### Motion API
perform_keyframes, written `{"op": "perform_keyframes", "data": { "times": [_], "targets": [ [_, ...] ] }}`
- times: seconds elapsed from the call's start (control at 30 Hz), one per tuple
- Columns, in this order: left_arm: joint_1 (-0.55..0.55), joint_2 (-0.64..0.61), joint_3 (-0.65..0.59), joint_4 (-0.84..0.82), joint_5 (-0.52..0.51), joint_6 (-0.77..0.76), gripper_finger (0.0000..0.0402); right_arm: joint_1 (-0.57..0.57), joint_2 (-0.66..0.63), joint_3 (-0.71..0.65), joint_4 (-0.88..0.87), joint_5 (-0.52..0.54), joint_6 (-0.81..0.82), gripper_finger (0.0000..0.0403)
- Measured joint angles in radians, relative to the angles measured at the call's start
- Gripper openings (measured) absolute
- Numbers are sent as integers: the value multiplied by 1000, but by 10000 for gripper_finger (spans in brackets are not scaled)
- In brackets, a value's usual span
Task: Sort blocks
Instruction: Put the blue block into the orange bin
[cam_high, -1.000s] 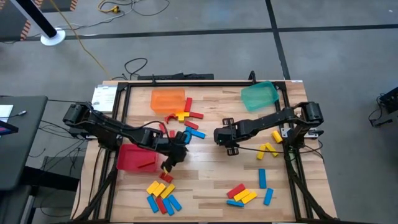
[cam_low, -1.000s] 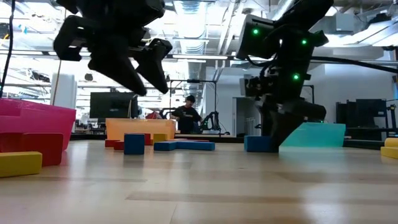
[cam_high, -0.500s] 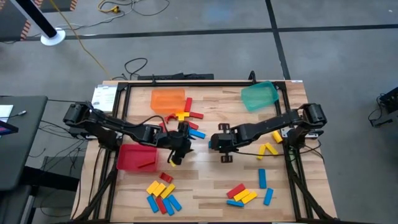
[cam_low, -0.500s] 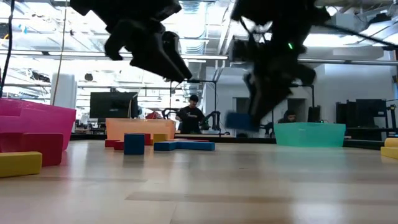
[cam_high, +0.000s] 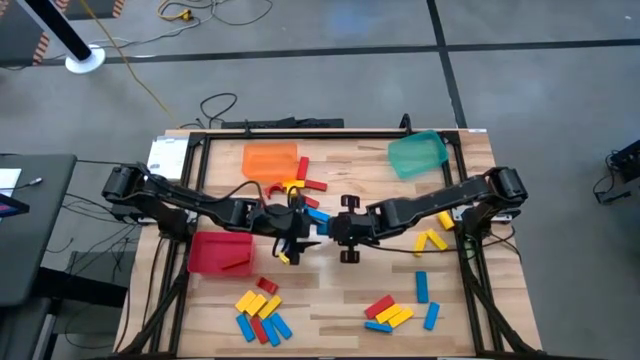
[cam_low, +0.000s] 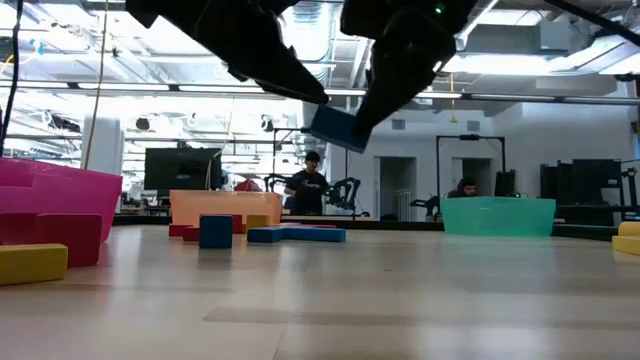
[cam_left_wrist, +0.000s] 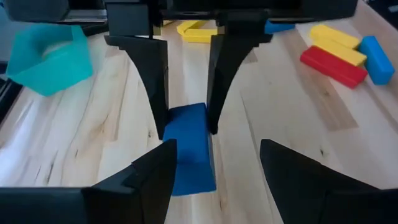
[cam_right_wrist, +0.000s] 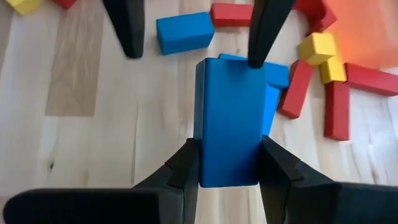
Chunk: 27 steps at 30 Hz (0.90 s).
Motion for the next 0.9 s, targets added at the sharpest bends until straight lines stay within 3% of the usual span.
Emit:
{"op": "perform_keyframes", "data": {
  "times": [0.43,0.9],
  "targets": [
    [0,-1,1,-7,5,-40,227,2,1,5,89,23,10,128],
    [-1,-6,1,-55,-134,-10,227,9,2,5,109,32,30,128]
  ]
}}
